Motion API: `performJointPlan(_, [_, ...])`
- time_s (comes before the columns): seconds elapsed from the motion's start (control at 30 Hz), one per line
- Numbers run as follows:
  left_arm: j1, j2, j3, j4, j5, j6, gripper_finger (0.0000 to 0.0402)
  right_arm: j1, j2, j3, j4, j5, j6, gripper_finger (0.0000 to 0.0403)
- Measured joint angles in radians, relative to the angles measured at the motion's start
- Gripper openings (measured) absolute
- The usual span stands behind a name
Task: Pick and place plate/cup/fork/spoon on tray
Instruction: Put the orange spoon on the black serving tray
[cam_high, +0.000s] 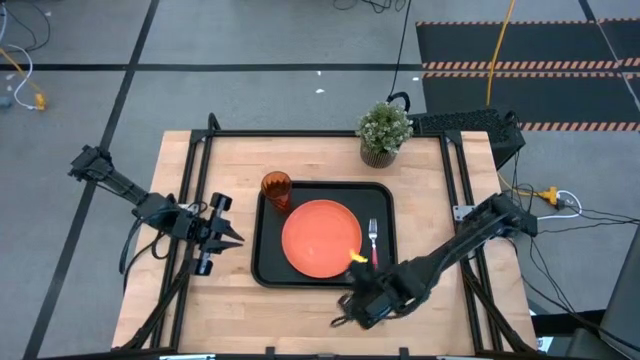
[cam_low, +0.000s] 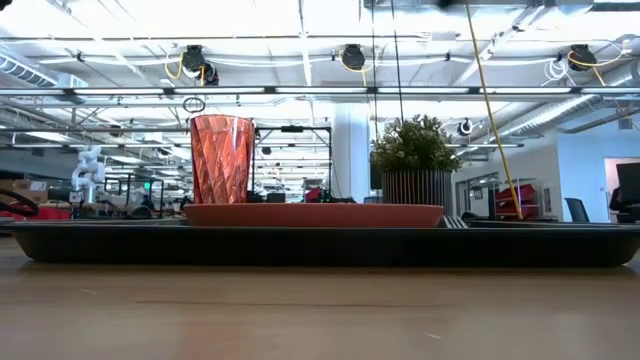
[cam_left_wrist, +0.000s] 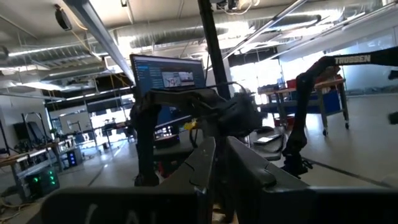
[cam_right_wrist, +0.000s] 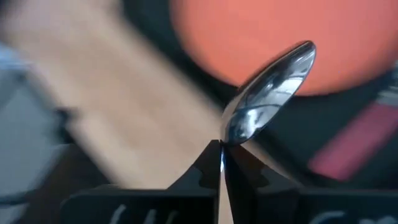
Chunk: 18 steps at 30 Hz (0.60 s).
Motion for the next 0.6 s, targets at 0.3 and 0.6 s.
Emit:
performJointPlan(0.3, [0.0,0.0,0.0,0.002,0.0,0.0,0.0042,-0.074,-0.014,-0.002,-0.517,-0.082,0.167,0.0])
performJointPlan(0.6, [0.0,0.0,0.0,0.002,0.0,0.0,0.0042,-0.212,0.106,-0.032,-0.53,-0.139,0.013,0.0])
